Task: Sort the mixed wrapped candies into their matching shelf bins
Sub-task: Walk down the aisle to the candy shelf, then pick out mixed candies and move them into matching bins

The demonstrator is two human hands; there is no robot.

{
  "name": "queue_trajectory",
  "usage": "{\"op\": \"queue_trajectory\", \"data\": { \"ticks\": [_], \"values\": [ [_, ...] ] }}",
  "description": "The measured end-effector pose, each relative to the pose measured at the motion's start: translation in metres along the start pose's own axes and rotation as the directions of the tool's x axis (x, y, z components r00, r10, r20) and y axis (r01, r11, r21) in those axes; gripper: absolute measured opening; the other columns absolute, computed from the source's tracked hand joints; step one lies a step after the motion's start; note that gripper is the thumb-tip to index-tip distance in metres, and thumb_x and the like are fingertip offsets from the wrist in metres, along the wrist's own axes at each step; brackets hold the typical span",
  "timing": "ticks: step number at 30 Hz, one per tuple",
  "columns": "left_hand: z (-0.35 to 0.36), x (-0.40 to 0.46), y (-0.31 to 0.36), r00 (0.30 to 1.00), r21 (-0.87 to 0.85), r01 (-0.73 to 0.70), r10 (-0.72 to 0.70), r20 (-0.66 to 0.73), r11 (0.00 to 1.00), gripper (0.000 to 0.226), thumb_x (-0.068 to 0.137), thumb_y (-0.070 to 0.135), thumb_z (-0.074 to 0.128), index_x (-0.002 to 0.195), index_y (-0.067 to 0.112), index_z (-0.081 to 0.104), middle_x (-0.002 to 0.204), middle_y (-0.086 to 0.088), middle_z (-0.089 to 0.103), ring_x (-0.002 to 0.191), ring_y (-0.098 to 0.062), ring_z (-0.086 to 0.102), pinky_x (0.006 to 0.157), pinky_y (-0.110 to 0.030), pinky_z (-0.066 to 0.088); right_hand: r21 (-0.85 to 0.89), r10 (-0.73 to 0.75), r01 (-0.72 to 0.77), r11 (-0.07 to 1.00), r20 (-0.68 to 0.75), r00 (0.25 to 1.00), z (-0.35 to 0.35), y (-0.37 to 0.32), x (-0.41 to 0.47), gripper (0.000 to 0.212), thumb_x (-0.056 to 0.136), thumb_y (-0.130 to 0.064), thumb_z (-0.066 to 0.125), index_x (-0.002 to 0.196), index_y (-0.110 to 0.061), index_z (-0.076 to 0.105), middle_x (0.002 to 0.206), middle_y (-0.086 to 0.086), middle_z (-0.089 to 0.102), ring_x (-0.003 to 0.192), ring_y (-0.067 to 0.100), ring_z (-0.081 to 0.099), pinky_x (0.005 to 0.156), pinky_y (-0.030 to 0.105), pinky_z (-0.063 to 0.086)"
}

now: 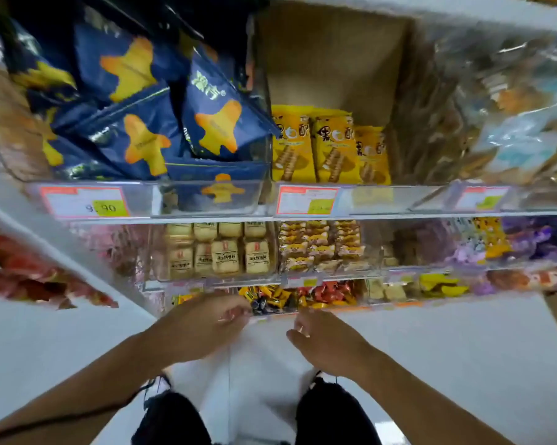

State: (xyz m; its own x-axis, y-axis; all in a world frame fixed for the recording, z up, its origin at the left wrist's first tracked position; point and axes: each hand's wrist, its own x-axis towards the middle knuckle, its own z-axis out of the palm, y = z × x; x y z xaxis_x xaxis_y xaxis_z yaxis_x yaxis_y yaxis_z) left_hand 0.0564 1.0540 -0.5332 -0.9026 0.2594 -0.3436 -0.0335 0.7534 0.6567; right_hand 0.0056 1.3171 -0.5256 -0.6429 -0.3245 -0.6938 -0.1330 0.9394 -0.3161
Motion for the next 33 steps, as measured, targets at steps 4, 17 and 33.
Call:
{"op": "queue_trajectory", "data": {
  "ticks": [4,17,33],
  "values": [
    [0.042,0.012,-0.01,0.997,-0.032,0.065,-0.067,-0.036,0.997,0.034,0.101,0.059,0.041,0.113,0.036,0.063,0.099,0.016,0.065,0.089,0.004,0.056,0.082,-0.032,0.051,-0.048,-0.037,0.039,0.998,0.06,0.998,0.036,0.028,0.034,0.041,0.101,-0.058,0.043,0.12,-0.024,0.059,0.117,0.0,0.064,0.106,0.018,0.062,0.092,0.037,0.052],
    [0.191,0.102,-0.15,0.948,0.094,-0.001,0.03,-0.316,0.996,0.041,0.093,0.068,0.037,0.125,0.046,0.051,0.113,0.023,0.062,0.105,-0.002,0.06,0.091,-0.033,0.051,-0.173,-0.384,0.343,0.923,-0.406,0.829,0.157,0.091,0.219,0.027,0.099,-0.048,0.056,0.115,-0.026,0.059,0.105,0.0,0.057,0.103,0.021,0.054,0.08,0.035,0.043],
    [0.298,0.06,-0.122,0.805,0.104,-0.143,0.177,-0.566,0.984,0.015,0.101,0.039,0.058,0.112,0.038,0.069,0.095,0.027,0.066,0.088,0.005,0.064,0.078,-0.024,0.055,-0.135,-0.412,0.44,0.888,-0.66,0.629,0.248,0.173,0.147,0.015,0.103,-0.046,0.053,0.109,-0.033,0.056,0.112,-0.013,0.055,0.107,0.008,0.051,0.092,0.035,0.044]
  ]
}}
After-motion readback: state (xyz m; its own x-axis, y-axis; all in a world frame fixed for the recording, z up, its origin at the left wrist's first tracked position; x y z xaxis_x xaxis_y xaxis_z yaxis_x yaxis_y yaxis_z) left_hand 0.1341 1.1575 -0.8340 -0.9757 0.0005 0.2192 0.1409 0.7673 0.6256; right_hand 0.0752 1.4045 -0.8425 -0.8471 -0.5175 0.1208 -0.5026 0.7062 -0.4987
